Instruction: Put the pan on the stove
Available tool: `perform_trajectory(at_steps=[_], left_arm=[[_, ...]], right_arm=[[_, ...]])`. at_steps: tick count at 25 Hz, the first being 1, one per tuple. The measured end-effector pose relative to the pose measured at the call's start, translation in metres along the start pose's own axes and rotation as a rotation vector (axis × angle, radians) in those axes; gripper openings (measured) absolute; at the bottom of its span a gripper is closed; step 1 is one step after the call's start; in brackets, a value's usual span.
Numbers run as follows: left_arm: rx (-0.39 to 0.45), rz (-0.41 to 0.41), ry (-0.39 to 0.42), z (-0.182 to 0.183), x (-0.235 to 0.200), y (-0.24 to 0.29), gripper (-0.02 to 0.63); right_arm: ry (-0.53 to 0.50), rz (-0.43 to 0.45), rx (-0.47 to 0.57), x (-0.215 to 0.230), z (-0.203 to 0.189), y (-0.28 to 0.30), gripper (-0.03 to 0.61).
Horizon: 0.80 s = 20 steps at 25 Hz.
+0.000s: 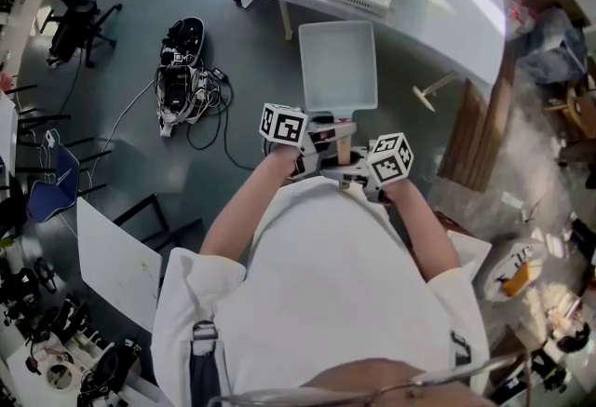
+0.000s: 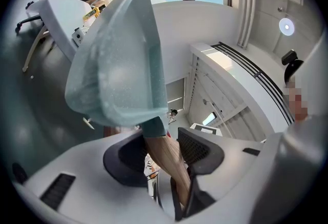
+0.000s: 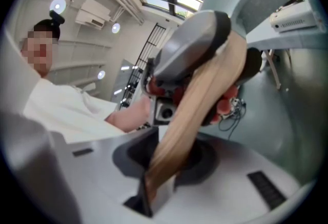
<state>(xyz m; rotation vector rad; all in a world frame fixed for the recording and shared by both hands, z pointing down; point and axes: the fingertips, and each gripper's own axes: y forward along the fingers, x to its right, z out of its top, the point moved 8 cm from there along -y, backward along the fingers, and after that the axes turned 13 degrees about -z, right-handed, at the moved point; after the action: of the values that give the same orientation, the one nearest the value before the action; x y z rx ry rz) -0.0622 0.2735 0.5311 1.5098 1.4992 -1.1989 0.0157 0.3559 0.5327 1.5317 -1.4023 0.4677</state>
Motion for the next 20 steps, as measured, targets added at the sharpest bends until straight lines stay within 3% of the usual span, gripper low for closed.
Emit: perform_trajectory(at_steps=[20], left_arm=[[0.062,0.01,0.013,-0.015,-0.007,0.039,0.201]], right_arm=[[-0.034,0.02,-0.048,0.016,-0.02,-0.039,0.106]])
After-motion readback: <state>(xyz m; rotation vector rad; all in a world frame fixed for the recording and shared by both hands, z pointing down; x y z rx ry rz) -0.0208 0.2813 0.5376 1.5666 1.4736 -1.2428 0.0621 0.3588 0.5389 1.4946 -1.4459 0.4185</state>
